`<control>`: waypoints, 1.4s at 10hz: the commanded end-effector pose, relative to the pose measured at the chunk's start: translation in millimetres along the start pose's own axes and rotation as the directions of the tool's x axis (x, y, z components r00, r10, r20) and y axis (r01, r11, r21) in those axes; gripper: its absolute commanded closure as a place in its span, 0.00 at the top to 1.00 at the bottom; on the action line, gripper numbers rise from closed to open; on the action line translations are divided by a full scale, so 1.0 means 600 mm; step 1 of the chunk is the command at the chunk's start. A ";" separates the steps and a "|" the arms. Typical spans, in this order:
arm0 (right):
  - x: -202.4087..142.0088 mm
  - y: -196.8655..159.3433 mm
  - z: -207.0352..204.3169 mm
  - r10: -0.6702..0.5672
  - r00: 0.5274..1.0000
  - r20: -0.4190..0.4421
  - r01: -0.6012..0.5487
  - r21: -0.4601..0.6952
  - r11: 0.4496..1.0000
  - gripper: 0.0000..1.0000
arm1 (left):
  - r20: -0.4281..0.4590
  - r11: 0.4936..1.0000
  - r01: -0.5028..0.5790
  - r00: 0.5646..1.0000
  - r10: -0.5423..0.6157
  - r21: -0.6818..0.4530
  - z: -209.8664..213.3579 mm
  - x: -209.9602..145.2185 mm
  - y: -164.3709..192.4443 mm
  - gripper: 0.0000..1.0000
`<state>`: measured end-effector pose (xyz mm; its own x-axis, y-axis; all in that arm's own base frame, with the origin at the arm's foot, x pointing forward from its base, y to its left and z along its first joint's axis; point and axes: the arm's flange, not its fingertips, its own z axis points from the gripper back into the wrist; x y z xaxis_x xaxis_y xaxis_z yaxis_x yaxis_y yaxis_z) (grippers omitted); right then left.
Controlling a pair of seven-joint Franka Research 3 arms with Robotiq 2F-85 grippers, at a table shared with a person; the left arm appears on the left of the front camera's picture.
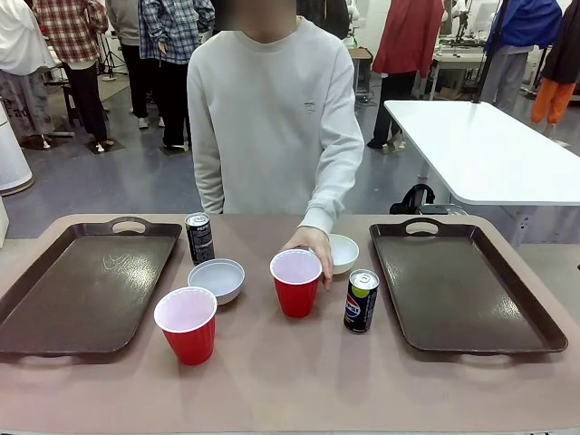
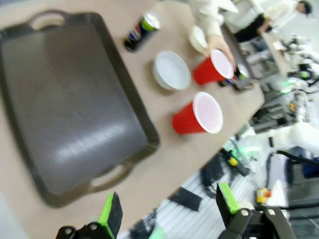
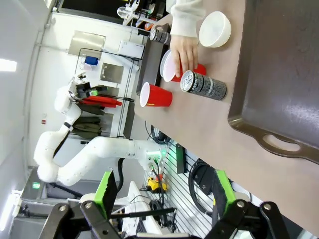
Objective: Prepare tableware on both trays.
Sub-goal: Pick up a Picnic Bowl from the table and place it on a Handle tray.
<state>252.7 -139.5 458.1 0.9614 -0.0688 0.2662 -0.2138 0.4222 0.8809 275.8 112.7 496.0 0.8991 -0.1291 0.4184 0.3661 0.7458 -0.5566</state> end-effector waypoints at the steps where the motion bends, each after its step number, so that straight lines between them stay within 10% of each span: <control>1: -0.001 0.000 -0.001 0.013 1.000 -0.009 -0.013 0.014 1.000 1.00 | -0.042 0.940 0.035 0.999 -0.022 0.339 -0.027 0.094 -0.106 1.00; 7: -0.001 0.000 -0.001 0.013 1.000 -0.009 -0.013 0.014 1.000 1.00 | -0.234 0.626 0.236 0.968 -0.087 0.743 -0.286 0.283 -0.314 1.00; 9: -0.001 0.000 -0.001 0.013 1.000 -0.009 -0.013 0.014 1.000 1.00 | -0.265 0.737 0.258 0.958 -0.111 0.625 -0.345 0.263 -0.328 1.00; 10: -0.001 0.000 -0.001 0.013 1.000 -0.009 -0.013 0.014 1.000 1.00 | -0.247 0.660 0.257 0.963 -0.111 0.706 -0.311 0.267 -0.321 1.00; 12: -0.001 0.000 -0.001 0.013 1.000 -0.009 -0.013 0.014 1.000 1.00 | -0.247 0.660 0.257 0.963 -0.111 0.706 -0.311 0.267 -0.321 1.00; 14: -0.001 0.000 -0.001 0.013 1.000 -0.009 -0.013 0.014 1.000 1.00 | -0.274 0.759 0.229 0.959 -0.070 0.609 -0.375 0.270 -0.292 1.00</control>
<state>252.6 -138.9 458.6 0.9613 -0.0666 0.2674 -0.2157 0.4221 0.8805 401.4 -178.6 520.2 0.8893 -0.3723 0.2655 0.3297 0.9244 0.1918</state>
